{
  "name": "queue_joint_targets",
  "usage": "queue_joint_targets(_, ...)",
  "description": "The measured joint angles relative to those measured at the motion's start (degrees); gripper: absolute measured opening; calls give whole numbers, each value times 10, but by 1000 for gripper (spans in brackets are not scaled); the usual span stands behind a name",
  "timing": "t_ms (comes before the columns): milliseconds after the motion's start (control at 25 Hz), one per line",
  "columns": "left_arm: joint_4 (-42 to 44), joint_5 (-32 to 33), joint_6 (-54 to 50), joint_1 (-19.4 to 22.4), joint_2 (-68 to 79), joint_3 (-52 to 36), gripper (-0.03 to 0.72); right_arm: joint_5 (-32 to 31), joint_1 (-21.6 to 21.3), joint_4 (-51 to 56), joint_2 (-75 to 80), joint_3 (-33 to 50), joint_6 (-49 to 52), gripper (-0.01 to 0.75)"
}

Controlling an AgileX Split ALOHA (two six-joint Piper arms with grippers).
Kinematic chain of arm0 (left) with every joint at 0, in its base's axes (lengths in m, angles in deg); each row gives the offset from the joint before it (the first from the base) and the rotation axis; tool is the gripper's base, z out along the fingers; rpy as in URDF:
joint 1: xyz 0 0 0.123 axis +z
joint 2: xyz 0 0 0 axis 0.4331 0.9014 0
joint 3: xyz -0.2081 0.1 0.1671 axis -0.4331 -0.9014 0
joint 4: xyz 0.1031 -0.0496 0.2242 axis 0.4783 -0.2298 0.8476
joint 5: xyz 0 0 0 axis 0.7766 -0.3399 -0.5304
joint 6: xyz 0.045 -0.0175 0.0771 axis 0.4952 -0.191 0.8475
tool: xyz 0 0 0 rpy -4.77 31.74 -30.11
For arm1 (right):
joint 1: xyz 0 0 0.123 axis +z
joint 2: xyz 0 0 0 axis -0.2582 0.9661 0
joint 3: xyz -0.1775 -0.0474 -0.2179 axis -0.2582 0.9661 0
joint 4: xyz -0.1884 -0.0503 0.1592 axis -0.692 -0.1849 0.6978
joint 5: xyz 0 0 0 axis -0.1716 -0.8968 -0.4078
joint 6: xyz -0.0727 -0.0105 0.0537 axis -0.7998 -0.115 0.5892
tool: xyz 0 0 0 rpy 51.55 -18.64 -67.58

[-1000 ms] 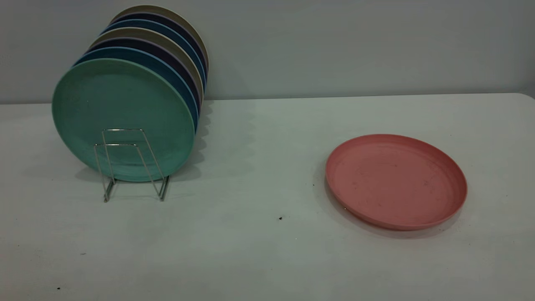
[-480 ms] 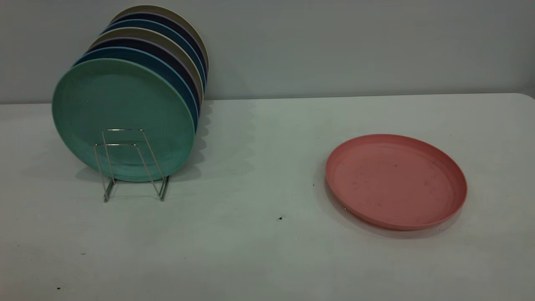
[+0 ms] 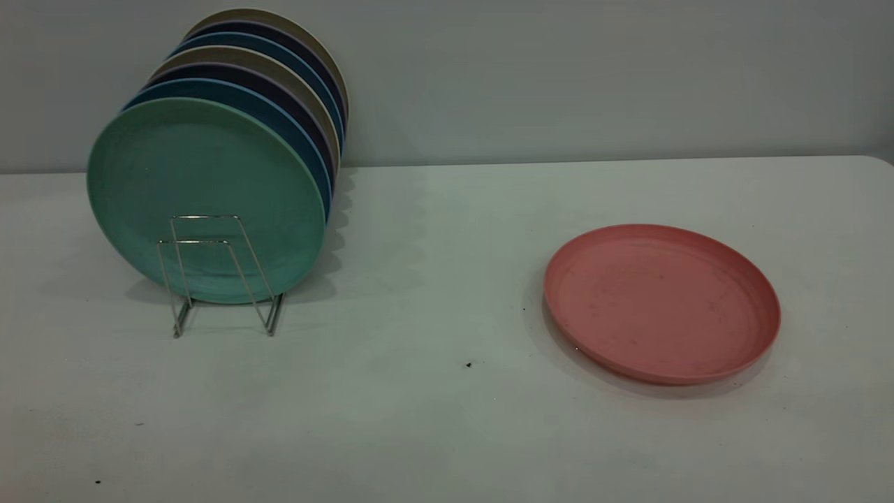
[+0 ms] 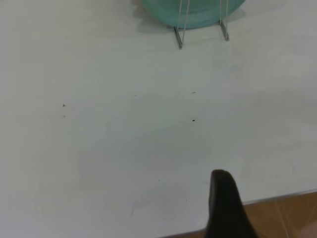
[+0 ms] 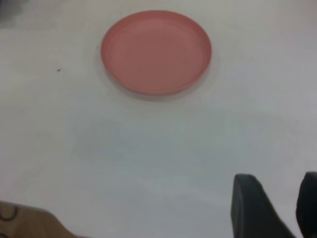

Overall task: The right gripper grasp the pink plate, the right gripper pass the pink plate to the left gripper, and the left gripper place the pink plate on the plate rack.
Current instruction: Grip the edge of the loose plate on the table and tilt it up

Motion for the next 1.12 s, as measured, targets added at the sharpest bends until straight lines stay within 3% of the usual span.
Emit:
queue_joint_targets(640,-6,-40,-29,0,11,3,482,5,0,-30,1,-3,30,248)
queue_joint_targets(920,-1,-144,-36,0,177,43,489,114,0,-17,120,-30,30,358)
queue_joint_targets(1120,0,-200,14,0,345,111,529,188,0,5,251,-48,28,464)
